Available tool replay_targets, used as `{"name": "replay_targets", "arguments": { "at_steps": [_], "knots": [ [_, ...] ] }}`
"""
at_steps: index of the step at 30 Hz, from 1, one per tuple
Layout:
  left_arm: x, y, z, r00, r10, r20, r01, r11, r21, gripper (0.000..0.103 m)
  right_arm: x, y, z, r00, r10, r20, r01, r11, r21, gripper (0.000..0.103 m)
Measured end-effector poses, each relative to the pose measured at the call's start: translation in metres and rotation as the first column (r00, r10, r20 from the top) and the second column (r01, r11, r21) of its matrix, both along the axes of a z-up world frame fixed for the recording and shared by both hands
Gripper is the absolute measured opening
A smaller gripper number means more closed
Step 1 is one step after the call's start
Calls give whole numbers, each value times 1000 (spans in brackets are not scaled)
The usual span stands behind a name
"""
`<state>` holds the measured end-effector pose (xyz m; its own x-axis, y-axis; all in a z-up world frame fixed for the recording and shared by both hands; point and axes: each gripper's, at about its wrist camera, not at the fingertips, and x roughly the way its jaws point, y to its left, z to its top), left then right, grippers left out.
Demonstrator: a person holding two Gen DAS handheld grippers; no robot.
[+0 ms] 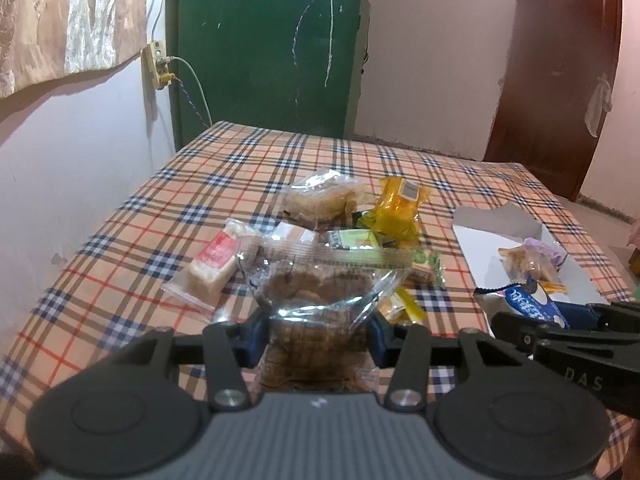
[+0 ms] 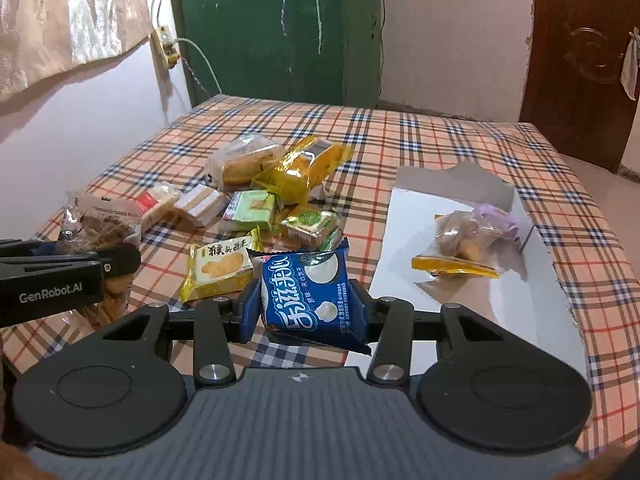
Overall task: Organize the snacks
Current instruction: 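Carry both packs over the white box and open both tools to release them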
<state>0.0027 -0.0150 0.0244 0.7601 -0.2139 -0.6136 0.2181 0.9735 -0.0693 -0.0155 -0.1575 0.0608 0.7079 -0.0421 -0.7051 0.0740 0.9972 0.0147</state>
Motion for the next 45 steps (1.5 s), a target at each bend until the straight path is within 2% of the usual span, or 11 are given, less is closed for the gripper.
{"name": "replay_targets", "arguments": {
  "at_steps": [12, 23, 33, 45],
  "knots": [
    [-15, -17, 15, 999, -33, 19, 33, 999, -11, 47, -25, -5, 23, 998, -29, 51, 31, 999, -30, 56],
    [-20, -44, 19, 996, -88, 13, 88, 996, -23, 47, -40, -20, 33, 994, -80, 76, 83, 996, -36, 56],
    [-23, -85, 29, 986, -168, 23, 168, 985, -23, 47, -55, -46, 41, 981, -167, 95, 171, 985, -31, 56],
    [-21, -122, 34, 975, -219, 25, 220, 976, -2, 47, -76, -86, 52, 957, -264, 123, 267, 964, -10, 56]
  ]
}}
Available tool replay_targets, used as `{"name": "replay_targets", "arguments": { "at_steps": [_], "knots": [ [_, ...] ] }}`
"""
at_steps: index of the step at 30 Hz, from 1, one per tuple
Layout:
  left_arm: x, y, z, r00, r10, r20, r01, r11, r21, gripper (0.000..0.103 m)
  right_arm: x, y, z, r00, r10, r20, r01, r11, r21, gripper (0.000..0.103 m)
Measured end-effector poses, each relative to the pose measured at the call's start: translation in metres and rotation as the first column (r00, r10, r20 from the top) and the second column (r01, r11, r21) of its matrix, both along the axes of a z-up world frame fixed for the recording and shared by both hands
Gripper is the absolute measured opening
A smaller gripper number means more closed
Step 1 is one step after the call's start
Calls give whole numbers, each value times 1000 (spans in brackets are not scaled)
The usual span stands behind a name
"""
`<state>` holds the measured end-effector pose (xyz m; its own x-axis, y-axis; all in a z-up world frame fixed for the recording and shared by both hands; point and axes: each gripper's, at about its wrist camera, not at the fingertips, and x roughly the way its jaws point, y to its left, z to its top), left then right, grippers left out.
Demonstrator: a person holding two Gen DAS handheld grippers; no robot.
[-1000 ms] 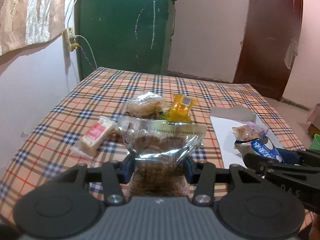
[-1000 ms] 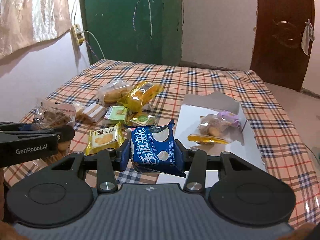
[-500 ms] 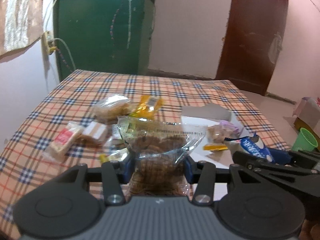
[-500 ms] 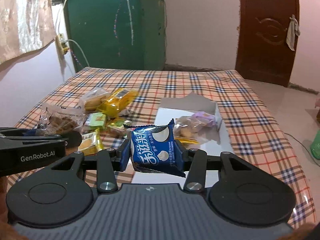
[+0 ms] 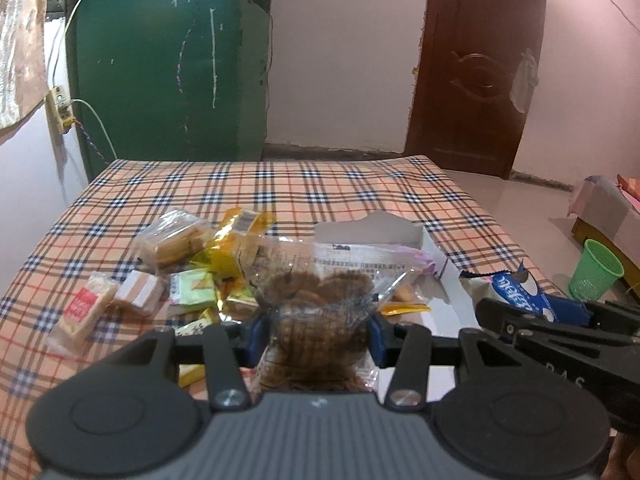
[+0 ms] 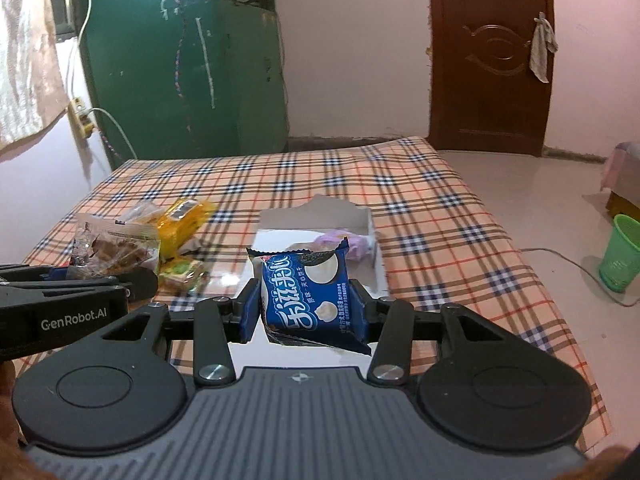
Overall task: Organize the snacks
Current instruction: 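Carry both packs over the white box and open both tools to release them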
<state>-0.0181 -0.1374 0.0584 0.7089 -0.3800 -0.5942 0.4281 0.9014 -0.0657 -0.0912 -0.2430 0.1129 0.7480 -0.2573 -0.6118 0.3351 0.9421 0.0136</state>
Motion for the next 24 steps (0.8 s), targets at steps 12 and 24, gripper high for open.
{"name": "replay_targets", "arguments": {
  "at_steps": [12, 24],
  "knots": [
    [-1, -26, 4, 999, -38, 11, 38, 999, 24, 47, -13, -21, 10, 999, -38, 21, 38, 999, 3, 56],
    [2, -37, -2, 999, -43, -4, 43, 998, 45, 47, -15, -25, 6, 998, -56, 12, 56, 998, 15, 56]
  ]
}}
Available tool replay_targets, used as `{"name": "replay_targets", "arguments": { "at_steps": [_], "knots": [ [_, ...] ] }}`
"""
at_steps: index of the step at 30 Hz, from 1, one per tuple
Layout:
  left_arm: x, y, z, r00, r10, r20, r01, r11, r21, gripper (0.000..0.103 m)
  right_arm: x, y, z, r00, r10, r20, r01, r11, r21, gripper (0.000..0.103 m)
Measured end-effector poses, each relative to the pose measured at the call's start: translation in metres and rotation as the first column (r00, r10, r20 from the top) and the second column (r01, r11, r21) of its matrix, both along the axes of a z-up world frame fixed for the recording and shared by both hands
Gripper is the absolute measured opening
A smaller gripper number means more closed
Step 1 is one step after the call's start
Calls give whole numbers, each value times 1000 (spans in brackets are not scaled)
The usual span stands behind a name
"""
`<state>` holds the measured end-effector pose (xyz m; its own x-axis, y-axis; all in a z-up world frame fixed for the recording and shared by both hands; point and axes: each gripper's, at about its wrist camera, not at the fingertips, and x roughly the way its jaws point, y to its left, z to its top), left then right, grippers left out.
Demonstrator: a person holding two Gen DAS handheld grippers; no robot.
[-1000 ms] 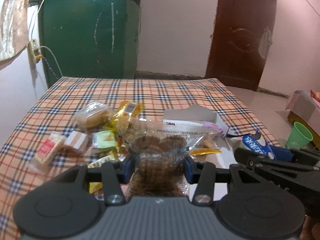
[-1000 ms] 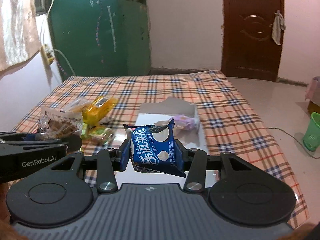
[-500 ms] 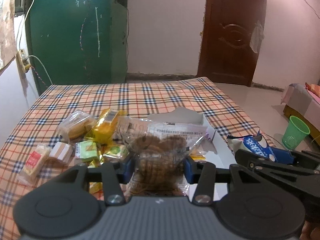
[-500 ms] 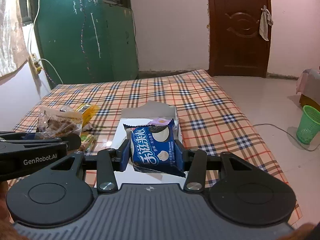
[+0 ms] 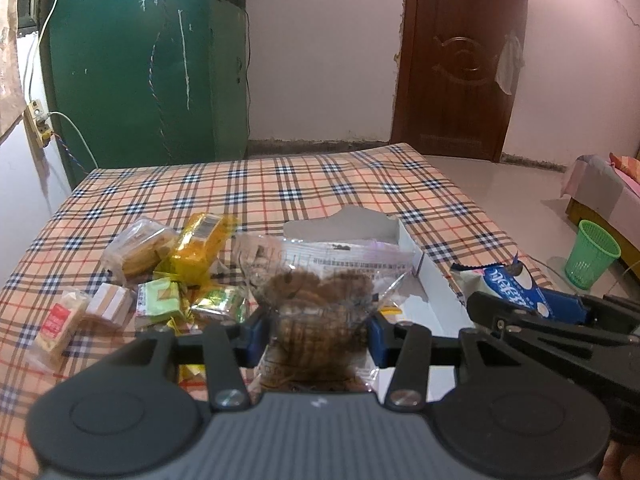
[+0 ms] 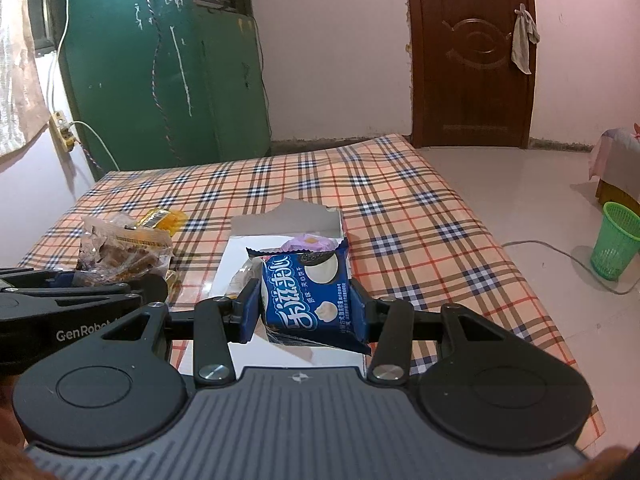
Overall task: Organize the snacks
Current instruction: 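Carry both packs over the white box and open both tools to release them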
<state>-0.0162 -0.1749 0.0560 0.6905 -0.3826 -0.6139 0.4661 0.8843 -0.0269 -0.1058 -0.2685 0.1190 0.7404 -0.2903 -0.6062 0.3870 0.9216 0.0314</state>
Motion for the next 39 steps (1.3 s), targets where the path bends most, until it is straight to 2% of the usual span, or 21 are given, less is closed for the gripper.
{"name": "replay_targets", "arguments": {
  "at_steps": [17, 39],
  "knots": [
    [9, -9, -16, 999, -6, -34, 7, 1000, 27, 47, 16, -11, -18, 999, -8, -44, 8, 1000, 12, 56],
    [30, -28, -45, 996, -37, -83, 42, 998, 54, 47, 68, -34, -51, 995, 9, -102, -9, 1000, 3, 56]
  ]
}}
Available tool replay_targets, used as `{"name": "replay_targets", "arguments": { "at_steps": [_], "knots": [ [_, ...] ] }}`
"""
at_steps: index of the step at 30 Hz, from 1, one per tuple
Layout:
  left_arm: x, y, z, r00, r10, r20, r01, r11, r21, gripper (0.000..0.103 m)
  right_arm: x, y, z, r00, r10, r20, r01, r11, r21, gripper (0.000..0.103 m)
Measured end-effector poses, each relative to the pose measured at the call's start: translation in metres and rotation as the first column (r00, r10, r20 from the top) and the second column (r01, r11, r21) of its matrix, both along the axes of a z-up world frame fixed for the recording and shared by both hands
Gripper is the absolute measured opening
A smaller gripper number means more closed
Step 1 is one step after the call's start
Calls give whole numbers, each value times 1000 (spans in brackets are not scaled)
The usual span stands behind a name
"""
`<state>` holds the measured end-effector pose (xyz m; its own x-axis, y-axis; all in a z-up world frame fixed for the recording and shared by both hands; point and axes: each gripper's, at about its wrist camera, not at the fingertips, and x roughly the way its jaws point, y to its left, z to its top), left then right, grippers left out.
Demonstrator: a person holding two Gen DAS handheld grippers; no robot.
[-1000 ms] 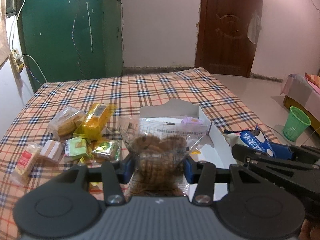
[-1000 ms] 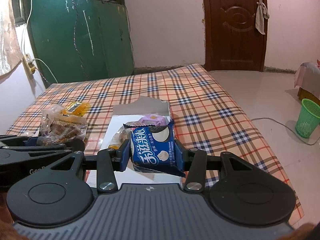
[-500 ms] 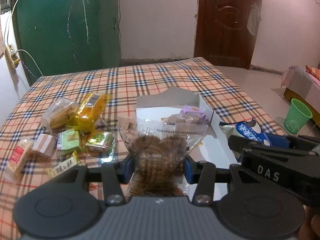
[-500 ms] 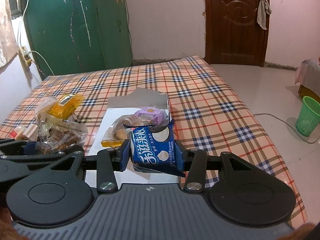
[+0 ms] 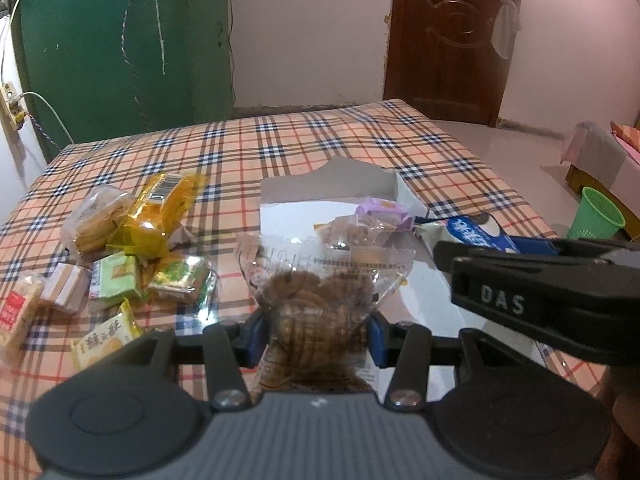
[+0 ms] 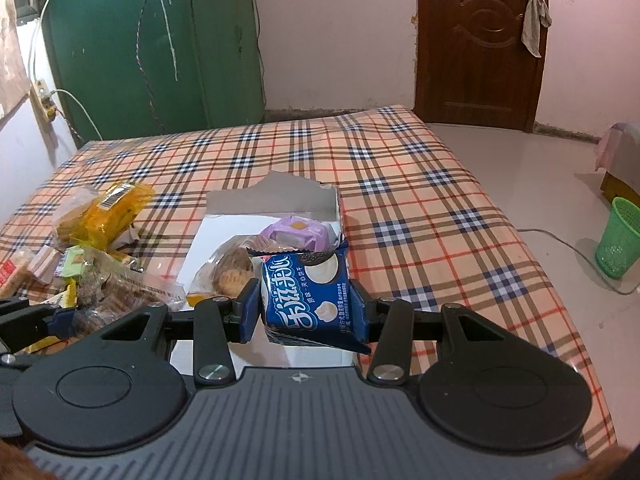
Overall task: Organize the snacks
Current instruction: 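Carry both packs over the white box and open both tools to release them, then withdraw both tools from the box toward the remaining snacks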
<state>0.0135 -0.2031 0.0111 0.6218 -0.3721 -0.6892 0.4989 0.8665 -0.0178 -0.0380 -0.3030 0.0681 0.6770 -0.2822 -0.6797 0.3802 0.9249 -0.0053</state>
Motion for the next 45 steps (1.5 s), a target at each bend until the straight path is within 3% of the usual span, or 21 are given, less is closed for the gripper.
{"name": "replay_targets", "arguments": {
  "at_steps": [9, 12, 14, 16, 18, 22, 35, 45],
  "knots": [
    [5, -12, -5, 999, -31, -12, 31, 999, -9, 47, 20, -10, -5, 1000, -6, -6, 5, 1000, -26, 56],
    [5, -16, -8, 996, -80, -35, 79, 997, -25, 48, 24, -14, -4, 1000, -9, -6, 8, 999, -37, 58],
    [4, -16, -10, 992, -109, -58, 107, 993, -45, 56, 24, -14, -3, 1000, -11, 0, 11, 999, -46, 67],
    [1, -15, -10, 993, -112, -44, 110, 993, -52, 64, 21, -12, -1, 1000, -8, 8, 8, 999, -52, 67],
    [-1, -12, -6, 994, -105, -27, 104, 993, -51, 65, 20, -11, 2, 1000, -5, 12, 6, 998, -57, 67],
    [1, 0, 2, 998, -57, -20, 55, 997, -57, 67, 13, -7, 9, 1000, -4, 29, 6, 998, -60, 71],
    [0, 59, 23, 996, 77, 46, -75, 996, -42, 74, 6, 31, 27, 997, 39, 65, -34, 997, -76, 102],
    [2, 109, 31, 986, 153, 63, -150, 988, -43, 74, 17, 70, 22, 997, 63, 46, -61, 997, -53, 103]
  ]
}}
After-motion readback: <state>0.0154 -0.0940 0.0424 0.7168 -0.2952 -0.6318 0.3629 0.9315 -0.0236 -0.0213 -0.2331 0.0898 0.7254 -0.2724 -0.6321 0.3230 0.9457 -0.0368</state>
